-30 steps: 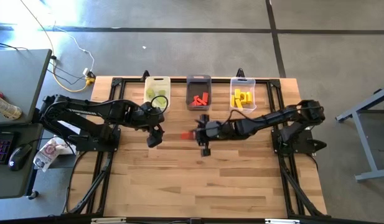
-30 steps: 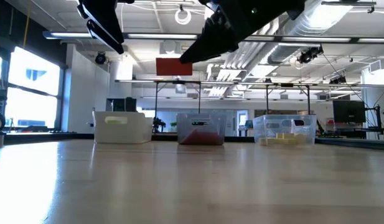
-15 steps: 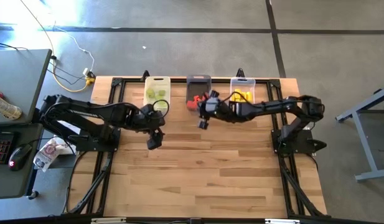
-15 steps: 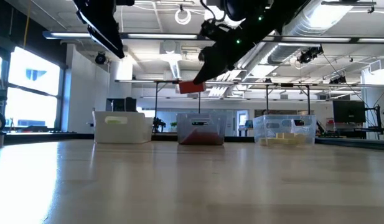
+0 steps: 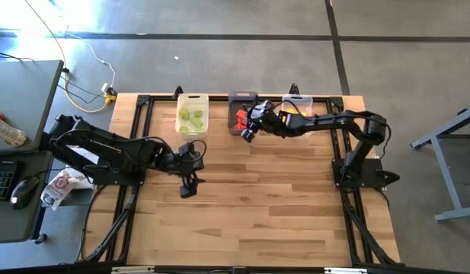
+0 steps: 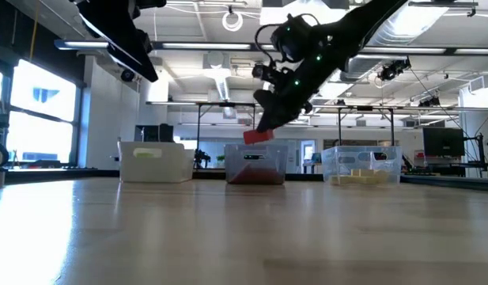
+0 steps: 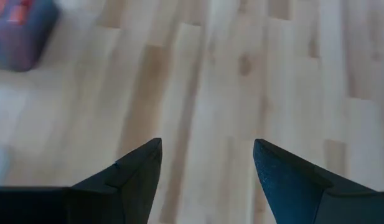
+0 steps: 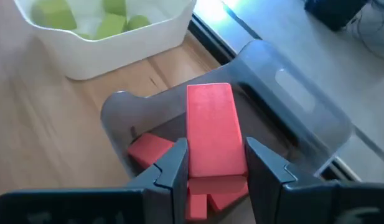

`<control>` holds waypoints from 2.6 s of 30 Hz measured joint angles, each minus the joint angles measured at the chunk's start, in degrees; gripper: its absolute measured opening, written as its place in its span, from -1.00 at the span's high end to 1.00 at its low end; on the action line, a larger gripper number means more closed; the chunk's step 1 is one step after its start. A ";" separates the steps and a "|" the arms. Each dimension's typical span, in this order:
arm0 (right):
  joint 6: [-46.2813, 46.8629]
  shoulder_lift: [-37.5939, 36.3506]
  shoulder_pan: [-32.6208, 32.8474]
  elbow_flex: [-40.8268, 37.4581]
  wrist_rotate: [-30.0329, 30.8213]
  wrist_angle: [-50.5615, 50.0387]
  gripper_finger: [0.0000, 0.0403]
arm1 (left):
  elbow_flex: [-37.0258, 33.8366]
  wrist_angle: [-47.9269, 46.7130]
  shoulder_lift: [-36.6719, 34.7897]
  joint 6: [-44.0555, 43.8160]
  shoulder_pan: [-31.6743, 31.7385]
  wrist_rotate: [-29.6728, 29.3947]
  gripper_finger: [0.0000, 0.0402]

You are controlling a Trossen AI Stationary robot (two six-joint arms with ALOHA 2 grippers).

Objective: Sort & place blocks by color
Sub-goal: Put the orange block into the black bin, then return to Home Position

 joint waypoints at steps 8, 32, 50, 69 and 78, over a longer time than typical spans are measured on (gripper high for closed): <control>3.60 2.85 -2.30 0.00 -4.50 0.14 0.49 | -7.09 14.16 -0.95 0.72 -0.86 8.10 -0.20; 4.96 -0.79 -2.21 0.00 -5.89 0.54 -0.03 | -34.58 32.61 -30.29 -2.20 -0.78 5.96 -0.20; 1.97 -18.52 9.33 0.01 -9.90 -13.34 -0.04 | -47.42 37.91 -49.31 4.32 -0.62 -1.11 -0.20; 1.99 -35.66 25.16 0.00 -0.17 -31.08 -0.04 | -51.32 39.31 -54.13 14.58 7.94 1.64 -0.20; 4.71 -44.39 31.37 -6.62 13.59 -32.97 -0.04 | -51.26 39.59 -54.11 20.48 10.59 1.50 -0.20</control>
